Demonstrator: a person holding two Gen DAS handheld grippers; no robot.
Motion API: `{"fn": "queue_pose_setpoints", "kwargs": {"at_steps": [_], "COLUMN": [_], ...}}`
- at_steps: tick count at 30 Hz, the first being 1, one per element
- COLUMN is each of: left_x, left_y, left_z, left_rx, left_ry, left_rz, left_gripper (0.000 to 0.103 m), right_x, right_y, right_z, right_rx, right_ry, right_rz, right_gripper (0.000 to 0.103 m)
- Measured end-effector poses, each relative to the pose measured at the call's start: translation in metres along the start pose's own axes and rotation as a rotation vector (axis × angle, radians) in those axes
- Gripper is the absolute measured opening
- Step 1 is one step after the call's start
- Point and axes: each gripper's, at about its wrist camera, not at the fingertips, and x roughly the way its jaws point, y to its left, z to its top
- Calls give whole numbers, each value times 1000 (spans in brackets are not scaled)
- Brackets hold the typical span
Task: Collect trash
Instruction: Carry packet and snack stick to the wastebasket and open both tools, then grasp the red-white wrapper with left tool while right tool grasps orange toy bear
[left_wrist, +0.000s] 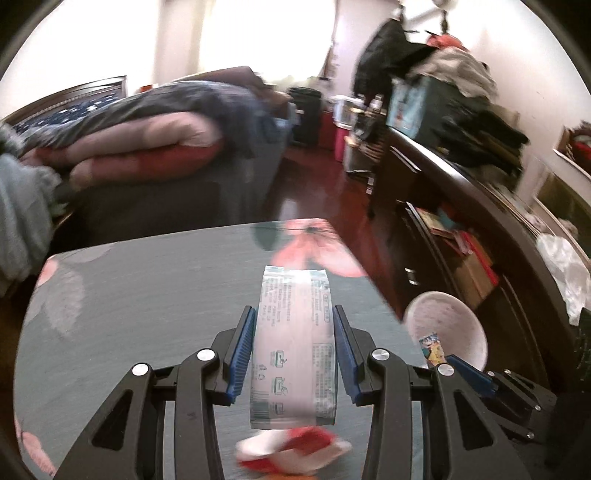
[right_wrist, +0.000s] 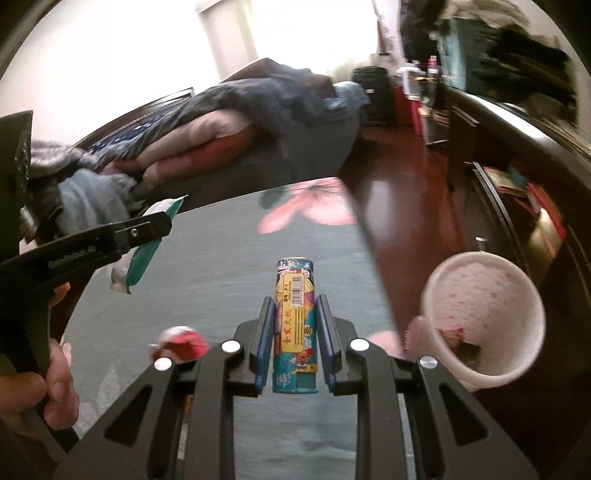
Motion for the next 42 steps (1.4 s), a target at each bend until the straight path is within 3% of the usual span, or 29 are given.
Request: {"fn": "queue_pose_setpoints", "kwargs": {"at_steps": [17, 30, 33, 34, 36, 42], "left_x": [75, 142, 152, 154, 154, 147], "left_y": [-165, -225, -231, -232, -233, -218], "left_z": [11, 2, 2, 3, 3, 6], "left_rx": [209, 245, 236, 233, 236, 196], "left_ry": [92, 194, 209, 197, 177, 169], "left_rz": [-236, -292, -313, -313, -300, -292], "left_gripper": [42, 42, 73, 82, 82, 85], "right_x": [-19, 15, 29, 33, 39, 44], "right_y": [-159, -218, -229, -232, -236, -233], "right_z": [-20, -28, -28, -28, -29, -33], "right_rx": [237, 315, 326, 326, 328, 329], "right_ry": [-40, -17, -9, -3, -8, 10], "right_rz": [-217, -293, -306, -314, -329, -328], "right_gripper": [23, 24, 28, 38, 46, 50]}}
